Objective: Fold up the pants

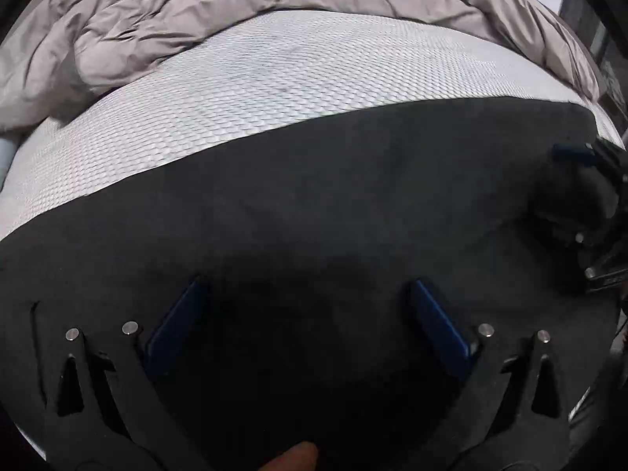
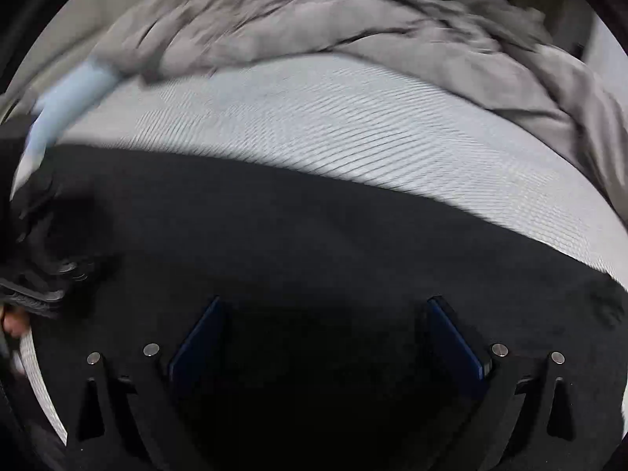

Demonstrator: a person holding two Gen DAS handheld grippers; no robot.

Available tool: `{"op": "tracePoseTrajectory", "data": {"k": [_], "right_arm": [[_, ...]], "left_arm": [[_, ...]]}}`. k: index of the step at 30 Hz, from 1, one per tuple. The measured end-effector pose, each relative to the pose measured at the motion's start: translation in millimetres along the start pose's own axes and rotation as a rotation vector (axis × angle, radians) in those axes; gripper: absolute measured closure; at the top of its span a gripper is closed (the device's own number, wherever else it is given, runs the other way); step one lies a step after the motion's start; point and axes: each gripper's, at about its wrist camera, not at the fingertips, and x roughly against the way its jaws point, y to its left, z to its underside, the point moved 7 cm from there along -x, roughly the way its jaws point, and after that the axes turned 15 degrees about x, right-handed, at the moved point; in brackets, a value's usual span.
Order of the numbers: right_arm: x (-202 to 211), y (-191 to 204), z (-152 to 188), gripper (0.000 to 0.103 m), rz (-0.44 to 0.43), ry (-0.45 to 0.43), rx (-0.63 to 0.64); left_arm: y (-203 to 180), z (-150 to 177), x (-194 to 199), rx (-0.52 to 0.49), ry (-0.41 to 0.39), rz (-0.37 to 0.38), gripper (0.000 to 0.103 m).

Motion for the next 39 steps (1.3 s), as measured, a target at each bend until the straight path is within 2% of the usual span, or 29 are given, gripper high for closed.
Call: {"op": "tracePoseTrajectory", "data": {"k": [2, 3, 6, 7, 8, 9, 11, 14, 16, 17, 19, 20, 21, 22, 25, 27, 28, 30, 31, 32, 33, 34, 35, 37, 39], "right_arm": [[-2, 2, 10, 0.001, 0.061, 0.031, 0.074], [3, -8, 19, 0.001, 0.083, 0.034, 0.063], [17, -58, 59, 0.001, 0.174, 0.076, -0.052], [22, -75, 75, 0.001, 0.202, 0.089, -0.098], [27, -92, 94, 0.001, 0.218, 0.095, -0.152], [33, -106, 111, 0.001, 0.211, 0.095, -0.214], [44, -120, 129, 0.001, 0.221, 0.089, -0.273], [62, -106, 121, 0.001, 0.248, 0.082, -0.253], [69, -75, 97, 0.001, 0.189, 0.021, -0.2], [71, -54, 82, 0.001, 0.155, -0.012, -0.157], [69, -11, 59, 0.001, 0.088, -0.056, -0.063], [65, 9, 50, 0.001, 0.053, -0.064, -0.025], [57, 25, 44, 0.001, 0.02, -0.051, 0.006], [47, 39, 44, 0.001, 0.002, -0.02, 0.044], [39, 41, 57, 0.001, 0.067, 0.039, 0.137], [49, 13, 76, 0.001, 0.073, 0.047, 0.072], [51, -7, 89, 0.001, 0.102, 0.067, 0.026], [55, -56, 123, 0.001, 0.223, 0.12, -0.084], [56, -76, 138, 0.001, 0.246, 0.134, -0.146], [59, -89, 149, 0.001, 0.228, 0.116, -0.206], [61, -94, 152, 0.001, 0.173, 0.075, -0.243], [62, -93, 152, 0.001, 0.17, 0.066, -0.244], [62, -90, 149, 0.001, 0.192, 0.078, -0.225], [63, -81, 138, 0.0, 0.224, 0.089, -0.181], [66, -72, 121, 0.0, 0.198, 0.061, -0.151]], "left_arm": [[31, 5, 9, 0.033, -0.025, -0.057, 0.0], [45, 10, 13, 0.057, -0.029, -0.065, 0.0], [75, 28, 36, 0.136, -0.053, -0.058, 0.0], [83, 33, 44, 0.134, -0.072, -0.118, 0.0], [86, 37, 49, 0.135, -0.079, -0.142, 0.001], [86, 41, 54, 0.146, -0.077, -0.14, 0.001], [70, 46, 68, 0.167, -0.075, -0.074, 0.001], [14, 46, 84, 0.106, -0.112, 0.064, 0.001], [-37, 61, 79, 0.019, -0.072, 0.145, 0.001], [-57, 68, 70, -0.017, -0.045, 0.156, 0.001], [-82, 80, 49, -0.063, 0.0, 0.124, 0.001], [-85, 84, 39, -0.083, 0.014, 0.097, 0.0], [-83, 86, 39, -0.09, 0.012, 0.104, 0.0], [-80, 87, 40, -0.091, 0.009, 0.107, 0.0], [-26, 78, 46, -0.055, -0.016, 0.032, 0.0], [30, 75, 57, -0.016, -0.044, -0.054, 0.0], [49, 76, 60, 0.02, -0.058, -0.079, 0.0], [110, 78, 66, 0.164, -0.08, -0.109, 0.003], [117, 81, 67, 0.192, -0.075, -0.047, 0.003], [120, 84, 70, 0.2, -0.081, 0.009, 0.003], [117, 86, 72, 0.175, -0.092, -0.01, 0.003], [109, 89, 76, 0.121, -0.093, -0.068, 0.003], [103, 90, 82, 0.08, -0.104, -0.094, 0.003], [98, 88, 100, 0.039, -0.146, -0.079, 0.003], [107, 82, 114, 0.048, -0.183, -0.078, 0.003]]}}
